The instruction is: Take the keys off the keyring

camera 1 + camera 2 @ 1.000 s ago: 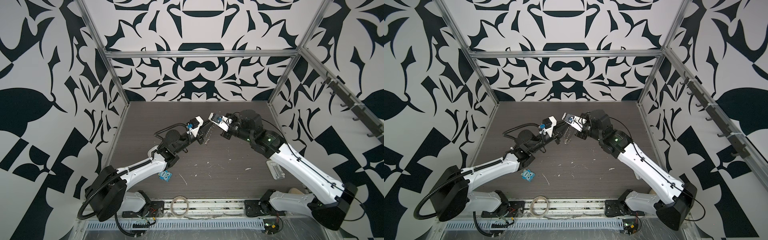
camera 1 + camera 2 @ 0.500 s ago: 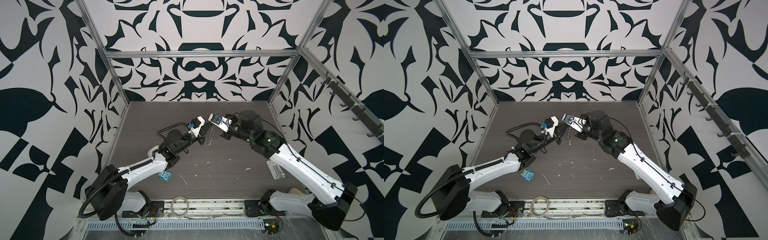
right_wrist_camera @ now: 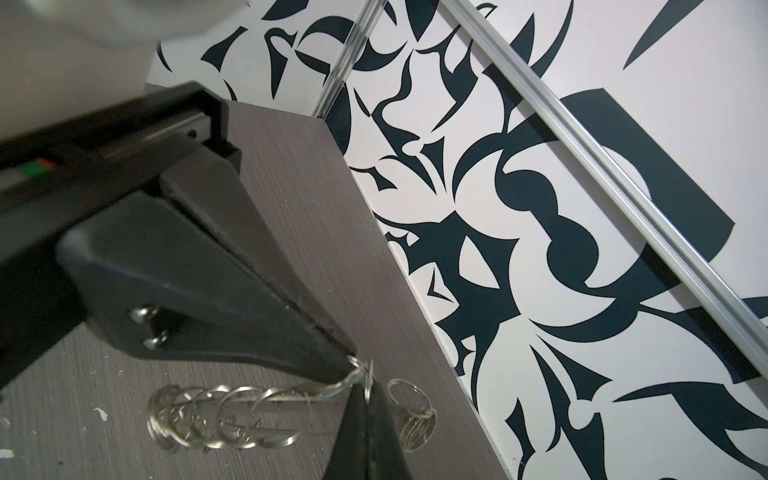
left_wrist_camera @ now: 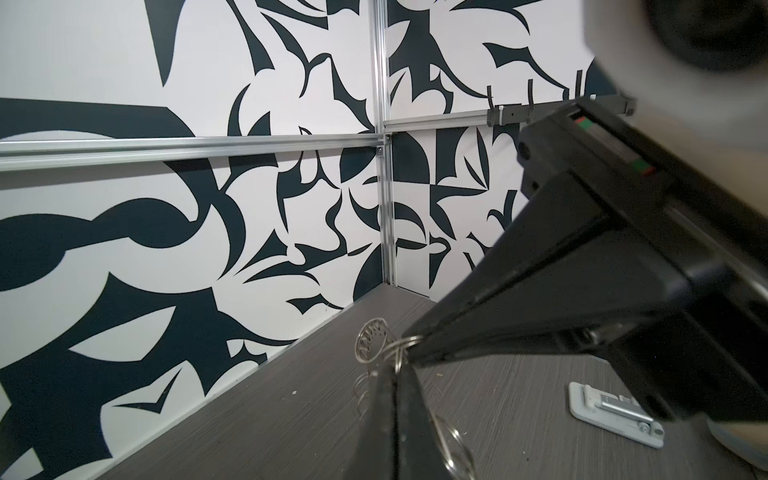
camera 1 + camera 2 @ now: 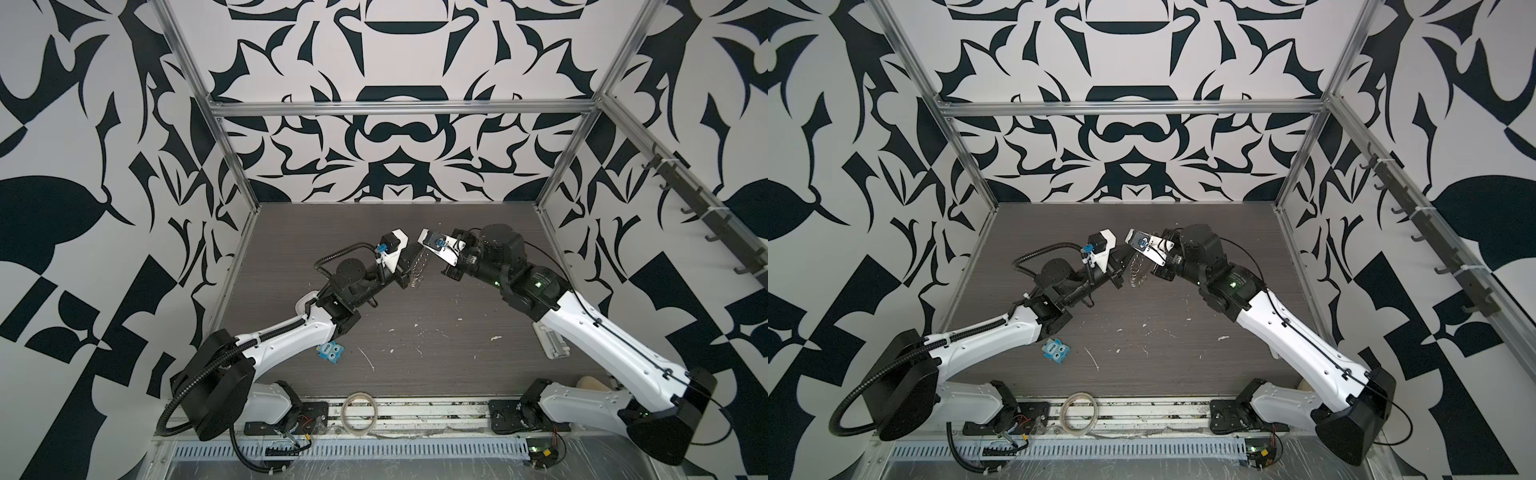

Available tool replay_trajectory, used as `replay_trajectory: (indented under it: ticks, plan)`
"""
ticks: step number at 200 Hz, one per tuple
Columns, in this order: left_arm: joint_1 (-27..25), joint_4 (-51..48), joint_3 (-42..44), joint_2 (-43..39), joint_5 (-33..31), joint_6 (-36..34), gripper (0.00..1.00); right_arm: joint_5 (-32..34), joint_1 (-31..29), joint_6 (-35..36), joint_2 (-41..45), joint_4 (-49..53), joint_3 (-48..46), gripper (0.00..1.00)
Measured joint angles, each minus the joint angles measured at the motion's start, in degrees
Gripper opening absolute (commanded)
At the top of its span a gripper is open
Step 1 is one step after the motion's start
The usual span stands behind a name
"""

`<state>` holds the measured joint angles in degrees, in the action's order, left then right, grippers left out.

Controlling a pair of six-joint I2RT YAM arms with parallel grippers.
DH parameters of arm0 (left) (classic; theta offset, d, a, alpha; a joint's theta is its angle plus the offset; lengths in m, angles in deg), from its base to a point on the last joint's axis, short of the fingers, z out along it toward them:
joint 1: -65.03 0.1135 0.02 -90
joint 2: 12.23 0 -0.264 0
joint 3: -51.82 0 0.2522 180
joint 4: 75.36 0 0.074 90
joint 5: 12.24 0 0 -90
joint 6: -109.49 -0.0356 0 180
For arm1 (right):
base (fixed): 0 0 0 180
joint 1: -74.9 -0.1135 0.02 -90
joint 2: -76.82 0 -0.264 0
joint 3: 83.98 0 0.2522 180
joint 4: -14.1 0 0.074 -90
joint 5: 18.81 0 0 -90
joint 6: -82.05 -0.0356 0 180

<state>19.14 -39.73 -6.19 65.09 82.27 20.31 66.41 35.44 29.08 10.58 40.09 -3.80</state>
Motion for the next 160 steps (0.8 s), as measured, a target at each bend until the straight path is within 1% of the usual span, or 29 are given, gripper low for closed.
replay_trajectory:
  ticks: [36, 72, 91, 115, 137, 160]
  plan:
    - [0.70, -3.41, -0.44, -0.63, 1.33, 4.04, 0.00, -1.27, 0.11, 1.55, 3.58, -8.83, -7.50, 0.00]
    - [3.43, -7.52, -2.08, -1.97, 5.73, 9.35, 0.00, -3.54, 0.46, 1.97, 4.68, -16.72, -11.43, 0.00]
    - [4.63, -9.25, -3.30, -2.58, 8.50, 11.45, 0.00, -4.50, 0.50, 1.62, 4.70, -18.82, -11.67, 0.00]
    - [5.44, -10.29, -4.61, -2.84, 10.43, 13.09, 0.00, -5.11, 0.74, 0.42, 4.70, -20.87, -11.74, 0.00]
    - [5.73, -11.32, -4.66, -3.37, 10.93, 13.86, 0.00, -5.77, 0.96, -0.87, 4.70, -21.20, -12.00, 0.00]
    - [5.77, -15.45, -5.16, -5.22, 10.23, 13.51, 0.00, -6.58, 1.14, -2.78, 4.66, -22.69, -13.60, 0.00]
